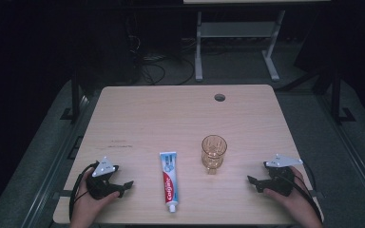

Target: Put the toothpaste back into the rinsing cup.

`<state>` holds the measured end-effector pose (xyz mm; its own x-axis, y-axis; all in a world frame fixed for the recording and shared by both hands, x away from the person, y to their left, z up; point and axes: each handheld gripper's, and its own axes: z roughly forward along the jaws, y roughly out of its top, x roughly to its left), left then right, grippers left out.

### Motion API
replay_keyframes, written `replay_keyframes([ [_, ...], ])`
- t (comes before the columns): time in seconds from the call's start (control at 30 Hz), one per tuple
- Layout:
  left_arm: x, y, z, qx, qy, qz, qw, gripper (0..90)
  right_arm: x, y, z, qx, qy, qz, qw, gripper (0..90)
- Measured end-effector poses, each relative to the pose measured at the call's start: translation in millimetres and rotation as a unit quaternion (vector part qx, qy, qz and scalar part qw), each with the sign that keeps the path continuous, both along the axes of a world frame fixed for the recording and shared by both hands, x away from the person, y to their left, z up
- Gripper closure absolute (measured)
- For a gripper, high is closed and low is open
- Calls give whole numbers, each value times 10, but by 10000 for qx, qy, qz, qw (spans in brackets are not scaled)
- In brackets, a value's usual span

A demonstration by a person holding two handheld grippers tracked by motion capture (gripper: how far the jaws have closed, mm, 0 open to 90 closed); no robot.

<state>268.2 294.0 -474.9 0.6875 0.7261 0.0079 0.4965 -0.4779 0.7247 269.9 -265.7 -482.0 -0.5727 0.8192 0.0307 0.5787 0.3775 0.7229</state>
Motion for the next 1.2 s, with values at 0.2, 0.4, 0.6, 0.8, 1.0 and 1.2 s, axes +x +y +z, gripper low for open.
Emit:
replay_keyframes([
  [0.2, 1, 2, 2, 3, 7, 0, 10000, 132, -1, 0, 0, 3, -3, 16, 10000, 135],
  [0.4, -23, 39, 29, -16, -11, 79, 10000, 227, -1, 0, 0, 3, -3, 20, 10000, 135],
  [0.6, -41, 48, 65, -63, 53, 9, 10000, 415, 0, 0, -1, 2, -9, 25, 10000, 135],
  [0.8, -66, -9, 136, -282, 233, -76, 9993, 576, 2, -1, -1, -1, -22, 36, 10000, 135],
  [1.0, -84, -84, 193, -373, 303, -203, 9986, 713, 0, 0, -1, 3, -8, 25, 10000, 135],
  [1.2, -97, -143, 255, -525, 384, -313, 9974, 822, 1, 0, -1, 3, -9, 27, 10000, 135],
])
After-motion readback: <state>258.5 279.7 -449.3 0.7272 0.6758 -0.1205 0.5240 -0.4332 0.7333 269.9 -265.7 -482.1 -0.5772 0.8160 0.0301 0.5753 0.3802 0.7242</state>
